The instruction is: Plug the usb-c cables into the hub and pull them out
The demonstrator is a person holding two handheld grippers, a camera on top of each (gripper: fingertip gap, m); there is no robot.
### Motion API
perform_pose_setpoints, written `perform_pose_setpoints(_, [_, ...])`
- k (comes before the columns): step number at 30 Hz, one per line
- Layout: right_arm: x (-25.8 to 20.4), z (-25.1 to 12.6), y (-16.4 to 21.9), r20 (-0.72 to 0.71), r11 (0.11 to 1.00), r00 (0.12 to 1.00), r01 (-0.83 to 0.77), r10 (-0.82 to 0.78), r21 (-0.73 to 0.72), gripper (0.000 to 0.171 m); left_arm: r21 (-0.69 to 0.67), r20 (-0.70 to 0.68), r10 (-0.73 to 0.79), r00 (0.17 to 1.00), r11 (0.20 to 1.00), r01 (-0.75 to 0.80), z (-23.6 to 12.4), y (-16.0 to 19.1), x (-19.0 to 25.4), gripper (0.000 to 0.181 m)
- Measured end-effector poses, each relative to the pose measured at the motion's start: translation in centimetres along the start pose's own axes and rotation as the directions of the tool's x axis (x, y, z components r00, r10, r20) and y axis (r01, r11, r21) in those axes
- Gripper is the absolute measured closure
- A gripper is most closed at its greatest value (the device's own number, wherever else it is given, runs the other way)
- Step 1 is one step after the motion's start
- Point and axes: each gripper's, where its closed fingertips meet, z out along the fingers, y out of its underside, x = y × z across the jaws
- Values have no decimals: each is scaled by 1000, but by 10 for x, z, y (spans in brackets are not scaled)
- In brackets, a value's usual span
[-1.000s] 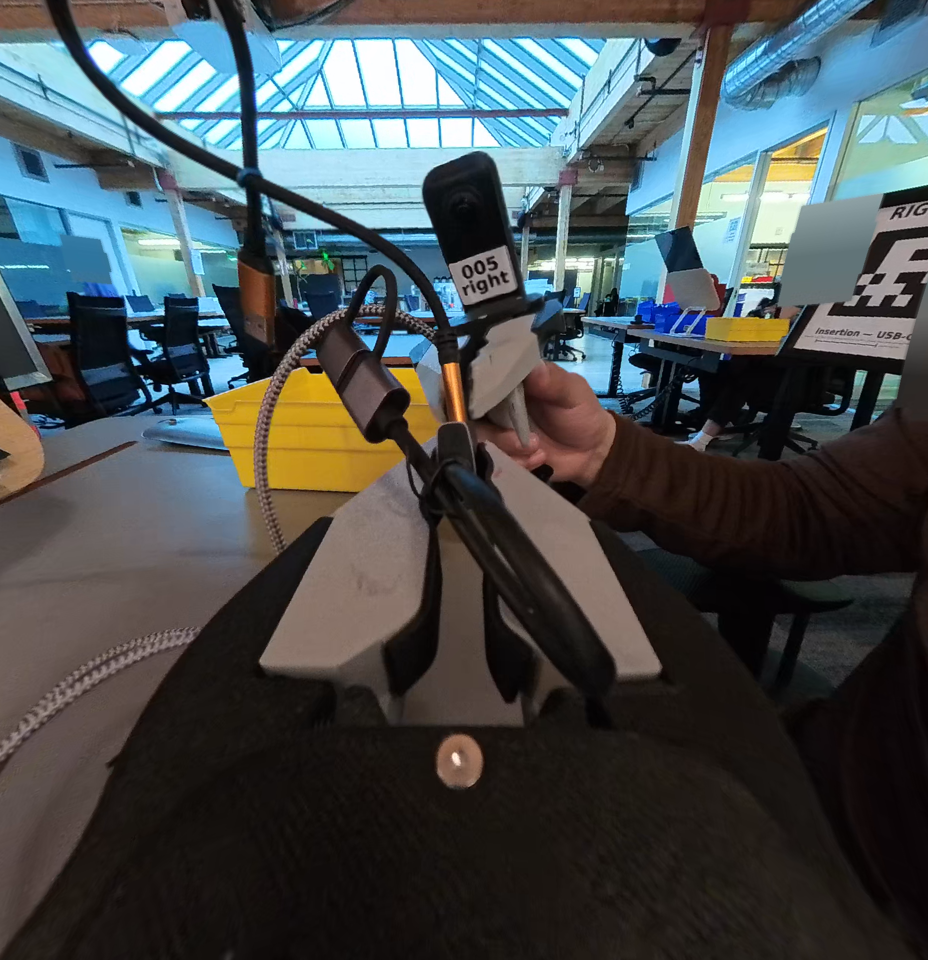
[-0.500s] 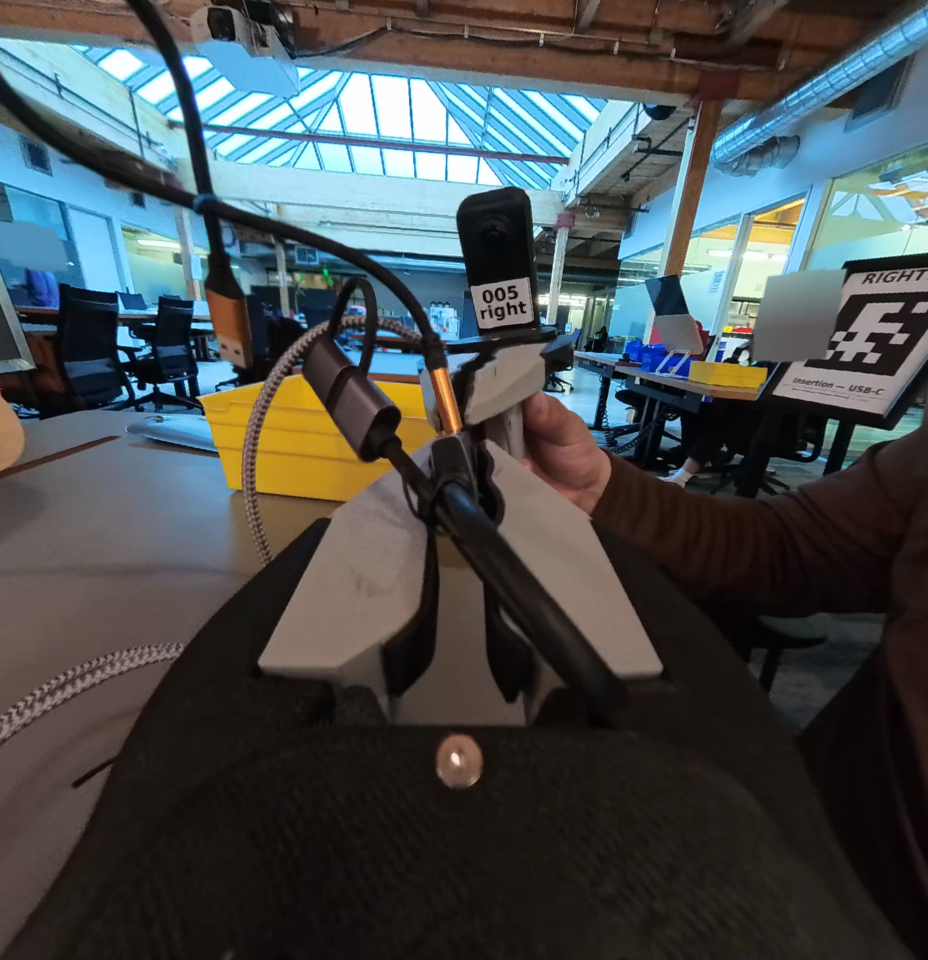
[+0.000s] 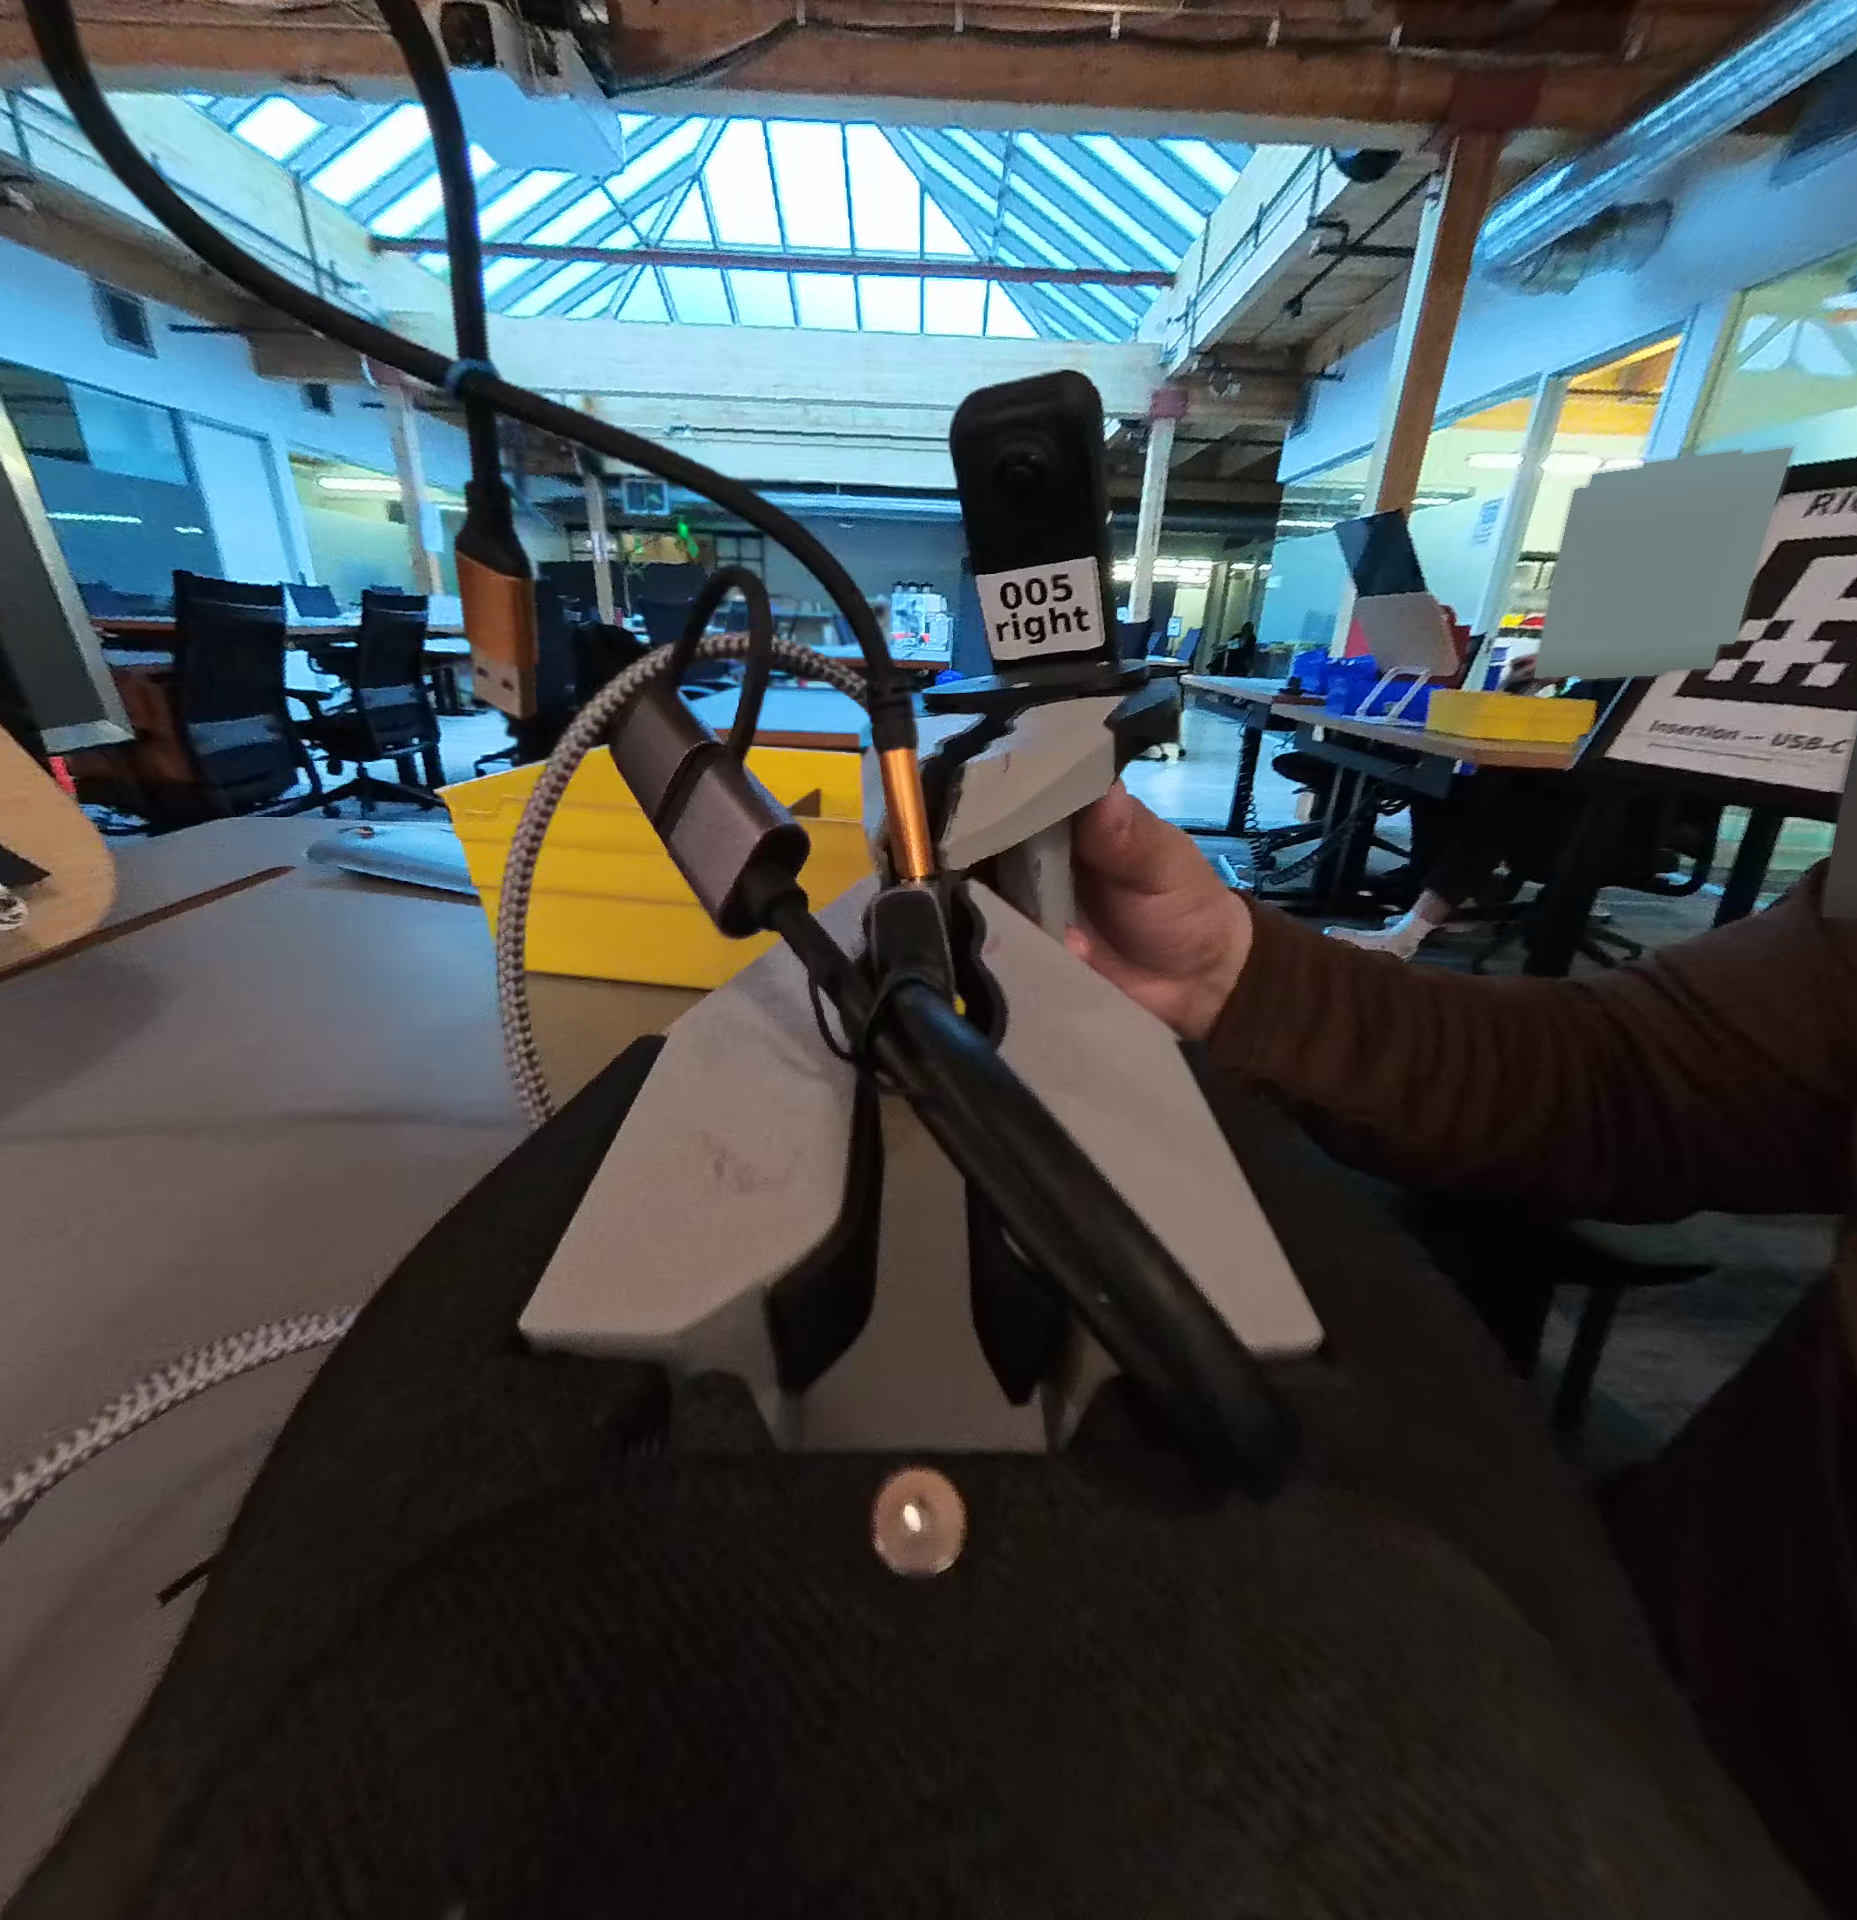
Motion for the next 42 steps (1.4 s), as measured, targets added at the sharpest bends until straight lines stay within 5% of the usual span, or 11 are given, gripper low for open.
perform_pose_setpoints(6, [0,-1,0,10,1000,1000,-5,5,12,169,18,-44,-91,995,996,91,0,0,2,173])
perform_pose_setpoints(13, [12,7,-2,78,940,956,-292,283,173,169,26,44,-103,994,994,102,-5,-4,-12,173])
perform_pose_setpoints(21, [14,9,-9,62,893,937,-348,345,285,168,59,27,-163,986,985,161,-8,-9,-15,174])
perform_pose_setpoints(24, [37,-38,-51,129,722,901,-412,414,557,171,-62,-19,-67,998,996,66,1,10,6,174])
perform_pose_setpoints(27, [30,-43,-58,50,831,952,-287,301,476,169,-139,-127,-20,992,990,3,17,31,39,173])
perform_pose_setpoints(30, [17,-36,-55,-50,899,975,-181,218,398,169,-134,-95,35,995,990,-47,19,32,34,175])
perform_pose_setpoints(35, [39,-51,-47,-265,953,944,-118,195,280,168,115,-16,-4,1000,993,6,-4,-15,13,175])
perform_pose_setpoints(38, [64,-69,-27,-430,986,890,-104,151,130,169,329,9,-49,999,943,43,-32,-52,0,174])
perform_pose_setpoints(42, [63,-102,-46,-531,993,845,1,63,119,169,492,121,-155,980,867,76,-69,-75,-35,173])
